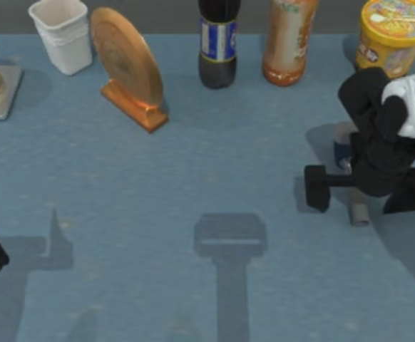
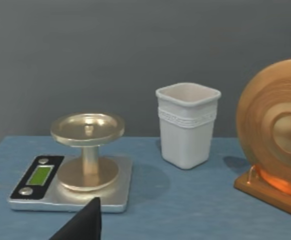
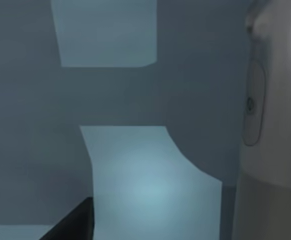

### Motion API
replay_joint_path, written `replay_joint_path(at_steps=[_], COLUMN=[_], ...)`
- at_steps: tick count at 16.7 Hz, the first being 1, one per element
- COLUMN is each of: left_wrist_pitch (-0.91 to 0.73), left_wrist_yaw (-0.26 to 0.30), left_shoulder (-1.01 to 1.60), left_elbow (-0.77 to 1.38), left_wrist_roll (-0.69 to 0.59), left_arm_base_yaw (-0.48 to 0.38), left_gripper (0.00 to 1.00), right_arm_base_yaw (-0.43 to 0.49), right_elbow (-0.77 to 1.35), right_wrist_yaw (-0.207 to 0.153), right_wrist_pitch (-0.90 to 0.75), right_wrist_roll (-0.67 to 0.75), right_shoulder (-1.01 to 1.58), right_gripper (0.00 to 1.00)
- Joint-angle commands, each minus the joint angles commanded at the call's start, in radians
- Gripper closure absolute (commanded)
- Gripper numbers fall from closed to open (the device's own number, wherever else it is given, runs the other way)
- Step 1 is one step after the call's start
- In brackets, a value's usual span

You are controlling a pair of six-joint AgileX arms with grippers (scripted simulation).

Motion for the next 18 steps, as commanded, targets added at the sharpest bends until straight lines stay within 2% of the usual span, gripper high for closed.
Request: replay_joint_path(at_steps=[12,18], left_wrist_pitch=[0.000,0.000], left_wrist_yaw=[0.000,0.000], left_shoulder=[0.000,0.000], left_elbow=[0.000,0.000], left_wrist_roll=[0.000,0.000], left_arm_base_yaw=[0.000,0.000], left_gripper=[0.00,0.00], right_arm_base_yaw=[0.000,0.000], right_elbow=[0.000,0.000], right_wrist_yaw=[0.000,0.000], right_wrist_pitch=[0.000,0.000], right_wrist_roll=[0.000,0.000], right_shoulder=[0.000,0.000], right_gripper=[0.98,1.00])
